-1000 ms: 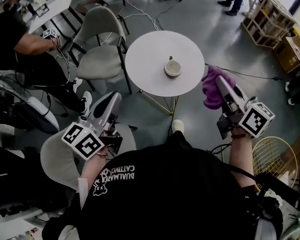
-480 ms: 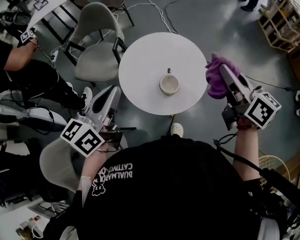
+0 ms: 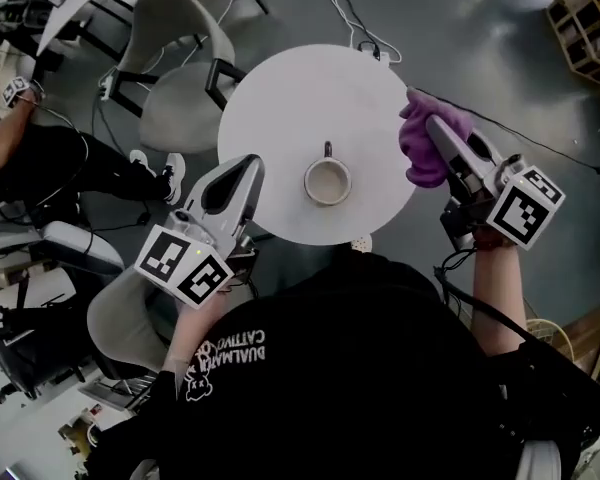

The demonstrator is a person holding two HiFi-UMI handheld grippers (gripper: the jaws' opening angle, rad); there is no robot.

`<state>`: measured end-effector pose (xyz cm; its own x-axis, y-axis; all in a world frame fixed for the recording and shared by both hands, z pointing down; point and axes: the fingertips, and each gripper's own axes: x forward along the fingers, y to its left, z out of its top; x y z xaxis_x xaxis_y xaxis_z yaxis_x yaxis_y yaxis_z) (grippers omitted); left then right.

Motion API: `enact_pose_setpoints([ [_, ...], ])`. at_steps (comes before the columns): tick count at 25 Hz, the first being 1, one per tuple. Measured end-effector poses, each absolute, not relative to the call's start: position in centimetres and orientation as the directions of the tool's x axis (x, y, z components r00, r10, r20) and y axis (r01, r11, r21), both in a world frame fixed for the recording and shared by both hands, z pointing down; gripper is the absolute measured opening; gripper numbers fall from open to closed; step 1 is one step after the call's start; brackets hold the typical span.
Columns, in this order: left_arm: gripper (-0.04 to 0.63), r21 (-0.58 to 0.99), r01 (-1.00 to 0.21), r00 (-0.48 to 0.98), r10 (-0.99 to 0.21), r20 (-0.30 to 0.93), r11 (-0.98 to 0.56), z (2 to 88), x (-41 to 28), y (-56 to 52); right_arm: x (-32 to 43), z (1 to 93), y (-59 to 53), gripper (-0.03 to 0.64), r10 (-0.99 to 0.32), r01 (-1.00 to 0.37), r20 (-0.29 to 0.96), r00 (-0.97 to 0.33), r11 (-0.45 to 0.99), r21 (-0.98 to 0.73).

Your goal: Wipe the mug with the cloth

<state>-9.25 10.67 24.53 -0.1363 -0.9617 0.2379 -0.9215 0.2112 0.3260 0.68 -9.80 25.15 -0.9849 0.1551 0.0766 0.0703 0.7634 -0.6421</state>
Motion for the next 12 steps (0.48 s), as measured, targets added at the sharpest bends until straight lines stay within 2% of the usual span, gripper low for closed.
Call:
enact_pose_setpoints([
  [3, -0.002, 0.216, -0.965, -0.071, -0.942, 0.329, 0.148, 27.3, -8.6, 7.8, -0.3, 28.0, -9.8, 0.049, 0.202, 0.095, 0.088, -0.975, 0.745, -0.660],
  [8, -0.002, 0.124, -0.990, -0.008, -0.887, 0.461, 0.073, 31.2, -8.7, 4.4, -0.1, 33.0, -9.8, 0.049, 0.258, 0.079, 0.144, -0.955, 0.692, -0.718],
  [12, 0.000, 0.175, -0.983, 0.050, -0.815, 0.577, 0.064, 33.9, -7.8, 2.4, 1.0, 35.7, -9.9, 0.049, 0.265, 0.046, 0.168, -0.950, 0.648, -0.761],
])
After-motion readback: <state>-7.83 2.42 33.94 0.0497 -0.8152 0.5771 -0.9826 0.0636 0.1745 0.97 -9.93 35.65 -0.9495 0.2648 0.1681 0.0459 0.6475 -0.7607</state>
